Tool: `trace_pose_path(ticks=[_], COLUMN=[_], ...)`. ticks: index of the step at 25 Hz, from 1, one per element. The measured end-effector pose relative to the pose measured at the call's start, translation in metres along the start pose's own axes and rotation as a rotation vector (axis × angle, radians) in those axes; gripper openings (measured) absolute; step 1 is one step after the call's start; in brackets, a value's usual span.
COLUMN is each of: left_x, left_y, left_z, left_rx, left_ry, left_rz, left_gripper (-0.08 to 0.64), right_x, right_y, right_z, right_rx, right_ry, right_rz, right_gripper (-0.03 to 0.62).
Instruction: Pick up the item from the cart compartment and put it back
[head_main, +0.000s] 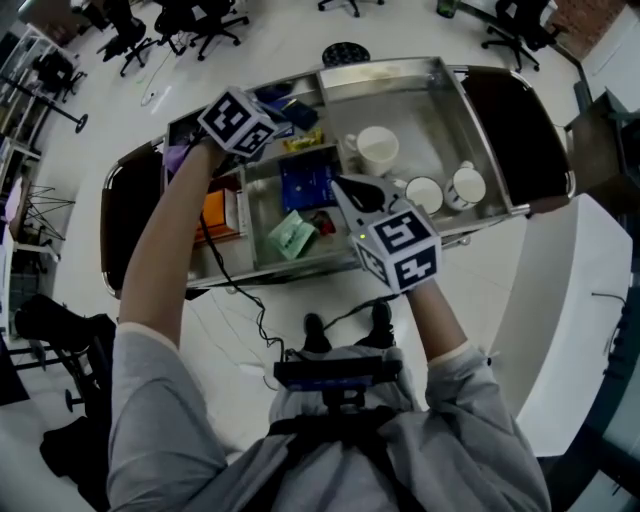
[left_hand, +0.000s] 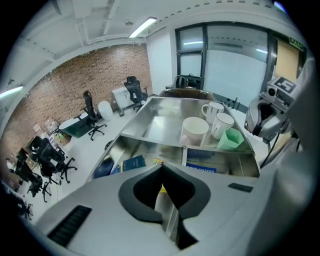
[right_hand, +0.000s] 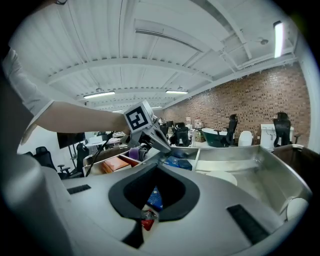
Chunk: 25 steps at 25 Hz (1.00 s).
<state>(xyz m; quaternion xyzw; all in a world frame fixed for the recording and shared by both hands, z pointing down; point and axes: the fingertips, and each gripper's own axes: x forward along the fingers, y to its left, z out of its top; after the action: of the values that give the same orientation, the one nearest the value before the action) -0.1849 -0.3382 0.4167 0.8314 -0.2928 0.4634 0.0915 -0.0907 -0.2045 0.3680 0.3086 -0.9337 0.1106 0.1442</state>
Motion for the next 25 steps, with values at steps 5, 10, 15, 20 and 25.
trace_pose_path(ticks=[5,10,15,20,25], left_x=[-0.04,-0.079,-0.117,-0.146,-0.164], left_y=[-0.012,-0.023,-0.052,-0.079,-0.103], left_z=[0.003,-0.011,-0.02,-0.041,-0.069], left_rx=[-0.103,-0.245,-0.336,-0.401,-0.489], left_ry=[-0.149,-0.317,-0.48,-0.561,-0.629], left_rz=[0.102,0.217,0.278,0.349,0.415], left_gripper=[0.005,0.005,0.005,0.005,0.005], right_x=[-0.01,-0.017,-0.023,-0.032,-0.04], right_y=[0.004,0.01,0.012,0.013,0.011], right_z=[0.001,-0.006,-0.014,-0.023,-0.033], right_rx=[-0.018,-0.024,-0.026,-0.02,-0.004], right_ry=[-0.006,0.004,0.013,0.011,0.015], right_rz=[-0.003,-0.001,0.005,0.013,0.009], right_gripper=[0.009,0.009,0.009,0.009,0.009])
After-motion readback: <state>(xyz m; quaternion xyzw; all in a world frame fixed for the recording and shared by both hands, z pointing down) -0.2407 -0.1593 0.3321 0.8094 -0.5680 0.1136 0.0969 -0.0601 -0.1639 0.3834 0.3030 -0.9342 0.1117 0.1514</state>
